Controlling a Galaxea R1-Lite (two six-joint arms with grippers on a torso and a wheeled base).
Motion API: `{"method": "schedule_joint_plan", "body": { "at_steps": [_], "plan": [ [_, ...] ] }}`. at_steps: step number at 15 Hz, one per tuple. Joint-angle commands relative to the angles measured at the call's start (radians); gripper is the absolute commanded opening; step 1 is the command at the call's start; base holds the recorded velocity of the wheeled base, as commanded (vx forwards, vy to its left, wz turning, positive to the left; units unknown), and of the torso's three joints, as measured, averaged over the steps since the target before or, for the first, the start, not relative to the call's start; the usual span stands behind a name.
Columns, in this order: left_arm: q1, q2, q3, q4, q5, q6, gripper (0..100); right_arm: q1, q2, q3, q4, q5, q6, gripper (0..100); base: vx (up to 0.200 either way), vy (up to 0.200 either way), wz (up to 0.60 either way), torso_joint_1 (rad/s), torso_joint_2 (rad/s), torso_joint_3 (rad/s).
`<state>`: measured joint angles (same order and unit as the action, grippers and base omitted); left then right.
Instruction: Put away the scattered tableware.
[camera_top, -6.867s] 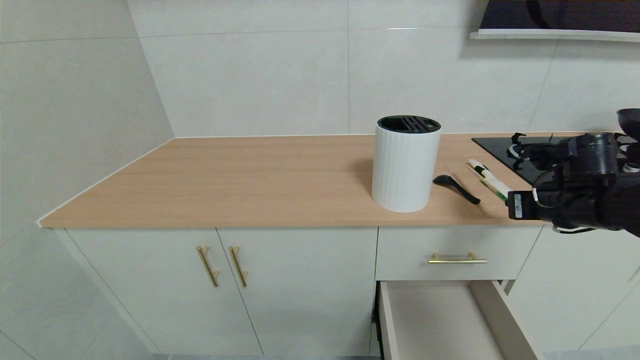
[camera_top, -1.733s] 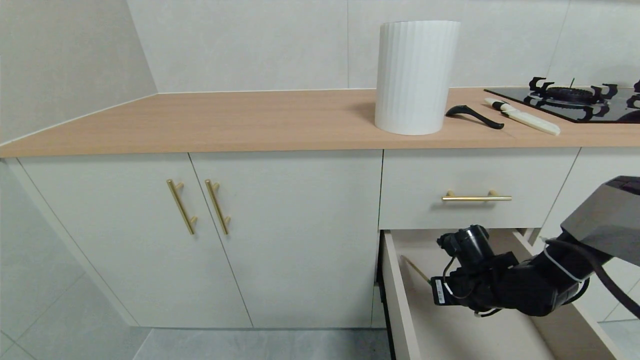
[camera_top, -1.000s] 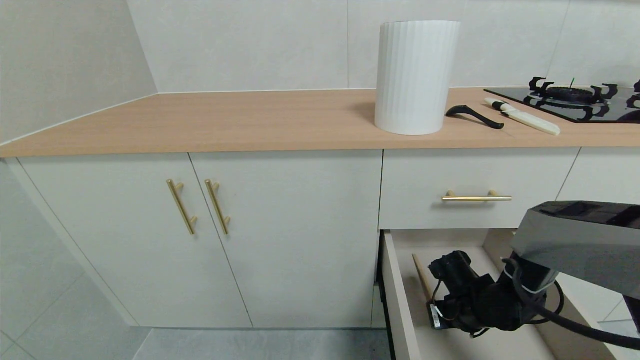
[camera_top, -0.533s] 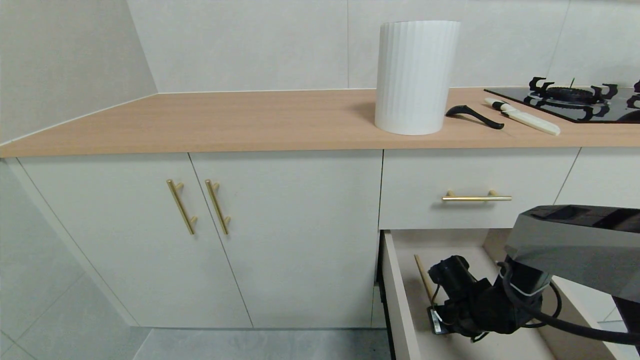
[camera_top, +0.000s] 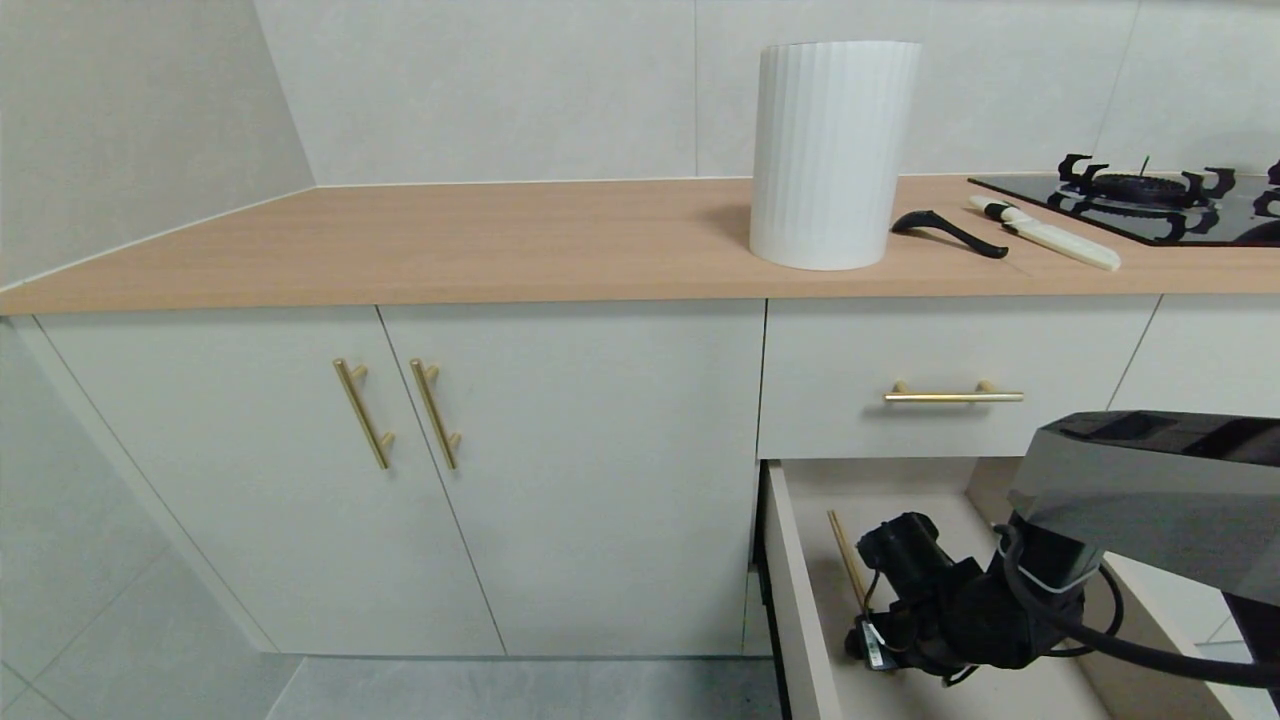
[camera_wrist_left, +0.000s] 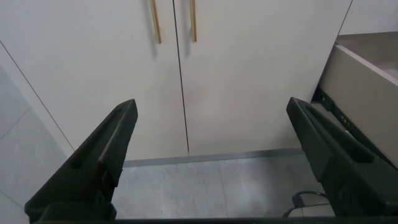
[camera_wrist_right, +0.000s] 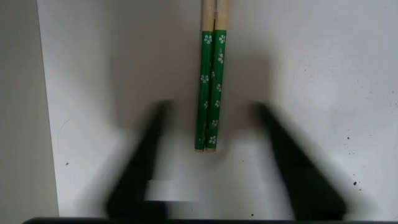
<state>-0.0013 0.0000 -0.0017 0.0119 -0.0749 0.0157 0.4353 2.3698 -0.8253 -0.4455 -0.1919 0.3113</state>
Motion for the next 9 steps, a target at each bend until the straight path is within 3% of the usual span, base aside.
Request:
{"method": "schedule_joint_plan", "body": {
  "at_steps": [1, 4, 9],
  "plan": [
    [0.0, 0.0, 0.0, 0.0, 0.0, 0.0, 100, 0.0, -0.004, 0.0, -0.001, 0.0, 0.0, 100, 0.0, 0.0, 0.0, 0.0, 0.0, 0.0],
    [0.0, 0.0, 0.0, 0.0, 0.0, 0.0, 100, -0.001, -0.034, 0.005, 0.001, 0.0, -0.001, 100, 0.0, 0.0, 0.0, 0.0, 0.0, 0.0],
    [0.0, 0.0, 0.0, 0.0, 0.0, 0.001, 100, -0.043, -0.291, 0.032, 0.041, 0.008, -0.003, 100, 0.0, 0.0, 0.0, 0.0, 0.0, 0.0]
  ]
}}
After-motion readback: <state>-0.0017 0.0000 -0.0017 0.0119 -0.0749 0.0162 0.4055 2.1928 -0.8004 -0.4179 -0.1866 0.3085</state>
